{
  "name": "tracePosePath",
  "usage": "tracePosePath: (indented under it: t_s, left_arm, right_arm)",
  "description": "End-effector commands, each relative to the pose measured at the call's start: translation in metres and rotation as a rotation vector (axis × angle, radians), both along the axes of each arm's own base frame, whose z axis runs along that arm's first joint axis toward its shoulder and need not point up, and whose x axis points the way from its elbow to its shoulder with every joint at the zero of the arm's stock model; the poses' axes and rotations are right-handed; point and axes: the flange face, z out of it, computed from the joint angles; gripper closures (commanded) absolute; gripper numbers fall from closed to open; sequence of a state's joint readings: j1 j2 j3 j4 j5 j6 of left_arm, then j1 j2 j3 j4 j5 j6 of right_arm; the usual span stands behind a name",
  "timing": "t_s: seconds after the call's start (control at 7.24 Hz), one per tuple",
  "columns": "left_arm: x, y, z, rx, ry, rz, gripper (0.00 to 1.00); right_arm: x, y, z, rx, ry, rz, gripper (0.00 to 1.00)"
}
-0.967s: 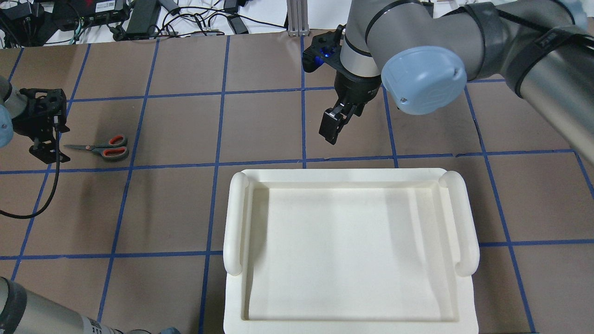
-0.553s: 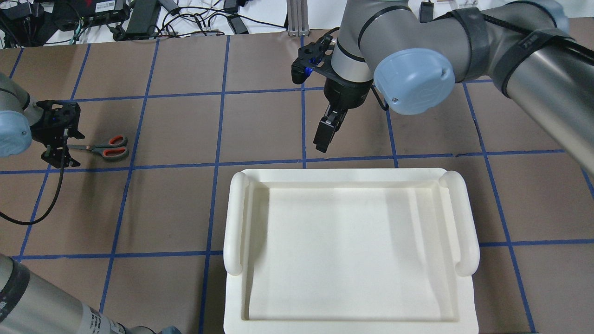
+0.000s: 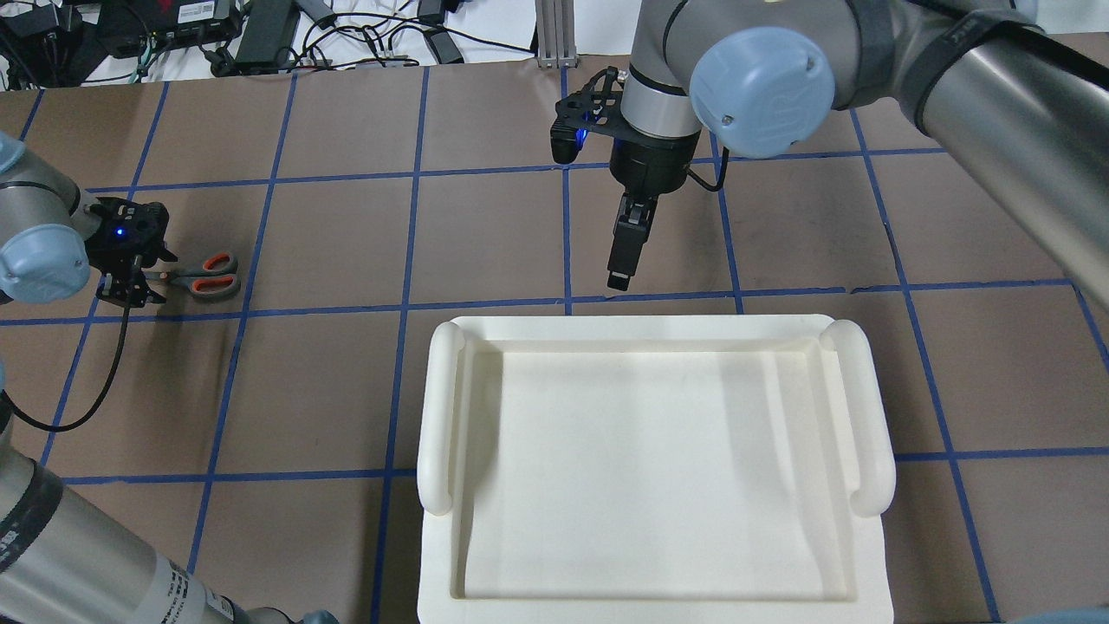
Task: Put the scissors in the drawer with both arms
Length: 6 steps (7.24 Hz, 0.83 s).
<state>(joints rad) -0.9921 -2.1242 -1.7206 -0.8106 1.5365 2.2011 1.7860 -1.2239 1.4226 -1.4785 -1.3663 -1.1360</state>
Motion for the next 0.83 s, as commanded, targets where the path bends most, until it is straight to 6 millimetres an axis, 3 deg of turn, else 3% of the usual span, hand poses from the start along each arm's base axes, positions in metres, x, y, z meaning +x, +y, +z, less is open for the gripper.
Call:
tracePosePath:
  t_s: [0.0,0.28,0.69]
  left_arm:
    - [-0.003,-0.002,-0.001,-0.018,0.024,-0.040,0.23]
    - [-0.004,-0.002,-0.005,-0.014,0.032,-0.041,0.21]
    - [-0.004,0.001,-0.011,0.000,0.041,-0.039,0.41]
  right_arm:
    - [0.002,-0.008,-0.021,0.076,-0.007,0.143,0.00]
    - [0.001,-0.012,-0.041,0.113,-0.018,0.230,0.00]
    - [0.007,-0.012,-0.060,0.172,-0.037,0.296,0.00]
